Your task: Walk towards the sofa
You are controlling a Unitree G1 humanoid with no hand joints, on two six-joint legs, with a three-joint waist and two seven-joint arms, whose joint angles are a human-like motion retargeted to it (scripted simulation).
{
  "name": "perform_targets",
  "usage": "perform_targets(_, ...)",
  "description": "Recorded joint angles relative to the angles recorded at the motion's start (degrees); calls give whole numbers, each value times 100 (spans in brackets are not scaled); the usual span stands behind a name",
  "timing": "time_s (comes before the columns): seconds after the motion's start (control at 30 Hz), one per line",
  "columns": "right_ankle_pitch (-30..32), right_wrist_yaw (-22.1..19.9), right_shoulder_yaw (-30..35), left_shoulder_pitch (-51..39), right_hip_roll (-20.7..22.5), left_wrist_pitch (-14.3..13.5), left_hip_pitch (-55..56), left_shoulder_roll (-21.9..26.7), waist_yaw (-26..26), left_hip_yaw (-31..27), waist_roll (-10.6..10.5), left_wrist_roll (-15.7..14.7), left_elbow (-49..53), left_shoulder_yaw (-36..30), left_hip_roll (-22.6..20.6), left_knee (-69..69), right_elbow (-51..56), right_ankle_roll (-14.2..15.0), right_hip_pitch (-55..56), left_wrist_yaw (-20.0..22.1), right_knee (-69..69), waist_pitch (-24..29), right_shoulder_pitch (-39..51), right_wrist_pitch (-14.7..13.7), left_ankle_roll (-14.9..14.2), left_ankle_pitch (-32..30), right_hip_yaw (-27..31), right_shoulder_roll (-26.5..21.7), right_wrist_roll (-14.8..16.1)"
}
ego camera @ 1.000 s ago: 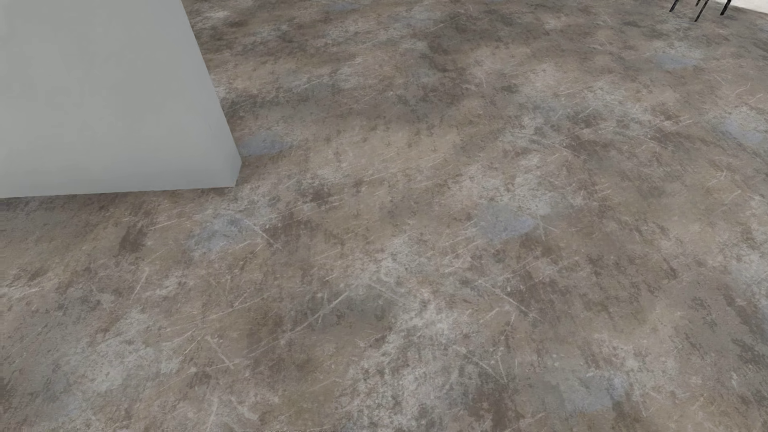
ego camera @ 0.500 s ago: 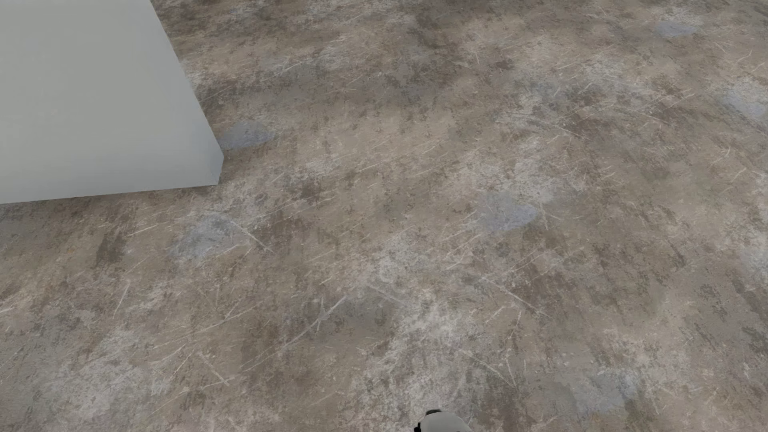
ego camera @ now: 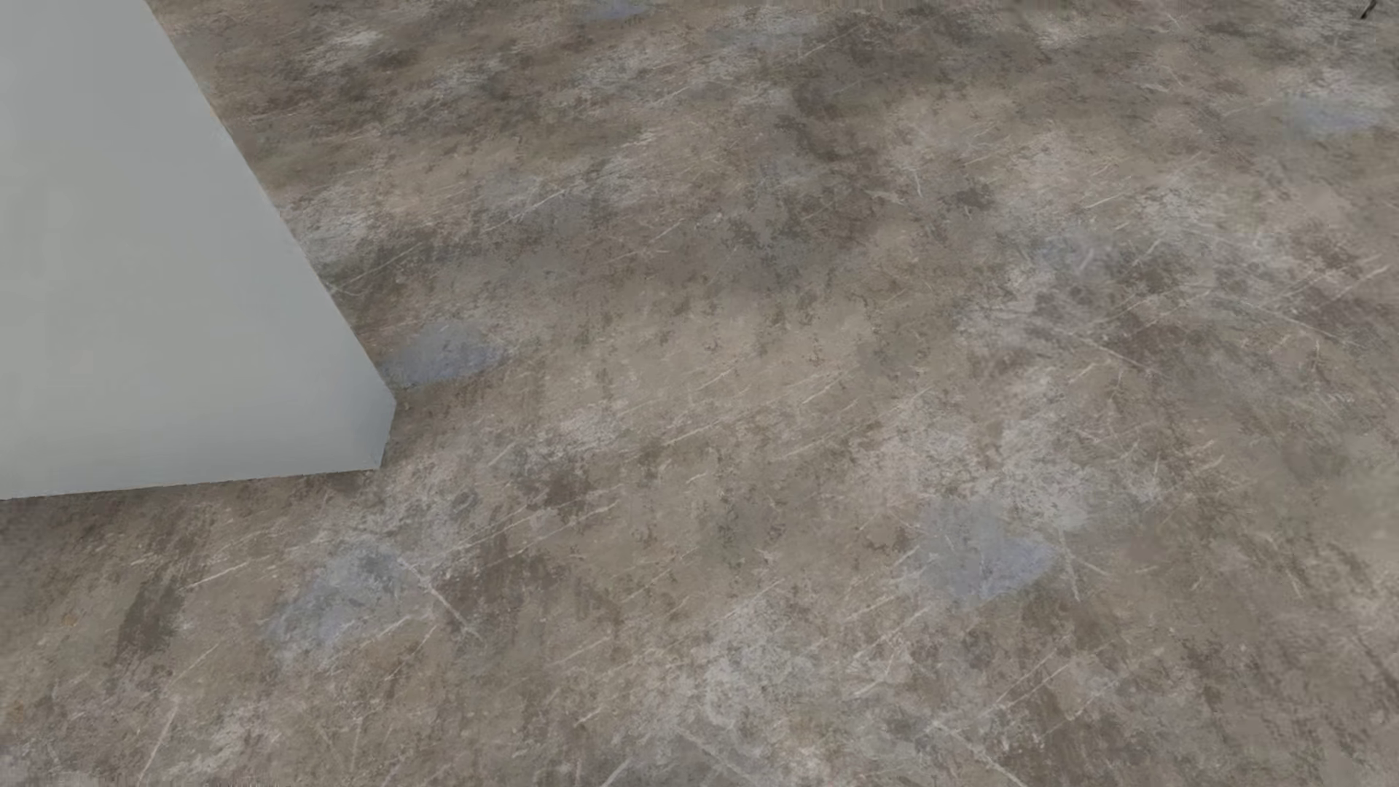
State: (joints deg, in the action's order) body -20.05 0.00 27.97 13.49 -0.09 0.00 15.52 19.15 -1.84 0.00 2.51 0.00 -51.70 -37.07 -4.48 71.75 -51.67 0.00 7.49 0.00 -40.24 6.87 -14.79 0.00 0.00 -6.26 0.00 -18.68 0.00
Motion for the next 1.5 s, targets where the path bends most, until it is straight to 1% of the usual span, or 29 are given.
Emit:
perform_targets(0.07,112,0,-75,192,-90,0,638,130,568,0,147,0,130,-132,-173,-2026,394,0,-998,0,738,37,136,0,0,-675,0,-103,0)
perform_targets(0.1,63,0,-88,303,-110,0,860,174,750,0,154,0,191,-120,-190,-3107,558,0,-1415,0,979,14,265,0,0,-674,0,-177,0)
perform_targets(0.13,-34,0,-129,351,-113,0,1032,158,937,0,152,0,187,-38,-189,-4049,713,0,-1781,0,1184,-27,371,0,0,63,0,-245,0)
perform_targets(0.17,-146,0,-144,423,-122,0,1175,182,1030,0,130,0,239,-108,-154,-4625,828,0,-2070,0,1252,-111,498,0,0,1347,0,-316,0)
perform_targets(0.2,-241,0,-199,454,-172,0,1312,159,1128,0,160,0,125,-137,-149,-4643,830,0,-2259,0,1211,-169,610,0,0,2165,0,-341,0)
perform_targets(0.23,-235,0,-312,475,-185,0,1392,187,1331,0,176,0,134,-229,-128,-4626,795,0,-2428,0,1126,-128,648,0,0,1739,0,-326,0)
perform_targets(0.3,636,0,-521,494,-418,0,1816,174,1439,0,402,0,29,-284,-298,-3813,632,0,-2492,0,586,-217,542,0,0,-746,0,-192,0)
perform_targets(0.37,2647,0,-389,371,-671,0,1417,149,1111,0,533,0,-188,-394,-655,-3261,298,0,-1828,0,-1356,-235,320,0,0,-904,0,-68,0)
perform_targets(0.4,2619,0,-167,331,-814,0,1097,160,918,0,577,0,-61,-279,-844,-3265,229,0,-1114,0,-2617,-247,267,0,0,-682,0,-96,0)
perform_targets(0.43,1830,0,-112,223,-871,0,456,142,634,0,562,0,-9,-129,-940,-3510,253,0,-627,0,-3469,-117,208,0,0,-296,0,-85,0)
perform_targets(0.5,733,0,8,-142,-712,0,-642,145,-40,0,320,0,66,15,-844,-3950,180,0,451,0,-3750,-34,82,0,0,571,0,-91,0)
perform_targets(0.57,577,0,45,-427,-700,0,-1768,347,-699,0,156,0,551,-34,-701,-4477,288,0,1101,0,-2422,-9,-189,0,0,1534,0,-169,0)
perform_targets(0.67,1398,0,-51,-956,-739,0,-2900,442,-1106,0,65,0,765,504,-524,-4881,59,0,1704,0,547,-205,-334,0,0,2774,0,-158,0)
perform_targets(0.73,1458,0,-13,-1133,-759,0,-3241,510,-1272,0,28,0,910,693,-447,-4811,-125,0,1904,0,1190,-331,-353,0,0,2668,0,-142,0)
perform_targets(0.77,1250,0,-67,-1066,-634,0,-3461,503,-1379,0,-62,0,1021,732,-282,-4583,-184,0,1969,0,772,-292,-392,0,0,2360,0,-135,0)
perform_targets(0.8,1452,0,80,-888,-525,0,-3605,447,-1478,0,-106,0,1055,865,-140,-4175,-349,0,1876,0,355,-335,-408,0,0,1846,0,-151,0)
perform_targets(0.87,1362,0,-42,-548,-192,0,-2957,135,-1431,0,-329,0,682,1008,223,-2110,-659,0,1747,0,-518,-412,-453,0,0,134,0,-76,0)
perform_targets(0.93,892,0,-25,-438,31,0,-1595,52,-1042,0,-377,0,485,578,328,456,-633,0,860,0,-328,-241,-336,0,0,101,0,-53,0)
perform_targets(0.97,833,0,50,-408,-36,0,-930,26,-696,0,-281,0,385,251,230,738,-526,0,383,0,-63,-213,-253,0,0,48,0,-90,0)
perform_targets(1.0,816,0,21,-318,-54,0,-435,-17,-304,0,-176,0,210,123,140,287,-376,0,-39,0,194,-137,-156,0,0,-157,0,-110,0)
perform_targets(1.07,699,0,1,-34,-122,0,303,9,216,0,-31,0,-31,86,17,-2013,47,0,-942,0,772,-73,80,0,0,-1235,0,-205,0)
perform_targets(1.1,626,0,-116,87,-119,0,501,57,376,0,9,0,-78,54,11,-3264,392,0,-1310,0,974,-98,147,0,0,-1188,0,-273,0)
perform_targets(1.17,382,0,-452,261,-207,0,720,125,591,0,69,0,-201,-132,-56,-4472,833,0,-1811,0,1026,-191,272,0,0,1295,0,-391,0)
perform_targets(1.2,343,0,-594,364,-226,0,856,219,667,0,118,0,-99,-294,-97,-4472,910,0,-2004,0,927,-211,255,0,0,1298,0,-421,0)
perform_targets(1.23,531,0,-753,465,-236,0,929,252,725,0,148,0,-112,-335,-177,-4231,924,0,-2156,0,711,-239,176,0,0,507,0,-407,0)
perform_targets(1.3,1969,0,-907,617,-607,0,773,243,579,0,382,0,-196,-332,-602,-3694,676,0,-1684,0,-1040,-347,-44,0,0,-511,0,-305,0)
perform_targets(1.33,2252,0,-810,588,-672,0,498,242,360,0,406,0,-281,-383,-752,-3477,450,0,-1090,0,-2375,-333,-110,0,0,-389,0,-287,0)
perform_targets(1.4,995,0,-507,435,-763,0,-613,288,30,0,517,0,-145,-338,-861,-3824,161,0,55,0,-3512,-92,-100,0,0,391,0,-224,0)
perform_targets(1.5,658,0,-277,-14,-603,0,-1989,390,-857,0,249,0,43,-130,-682,-4399,14,0,1098,0,-1253,-53,-380,0,0,1570,0,-240,0)
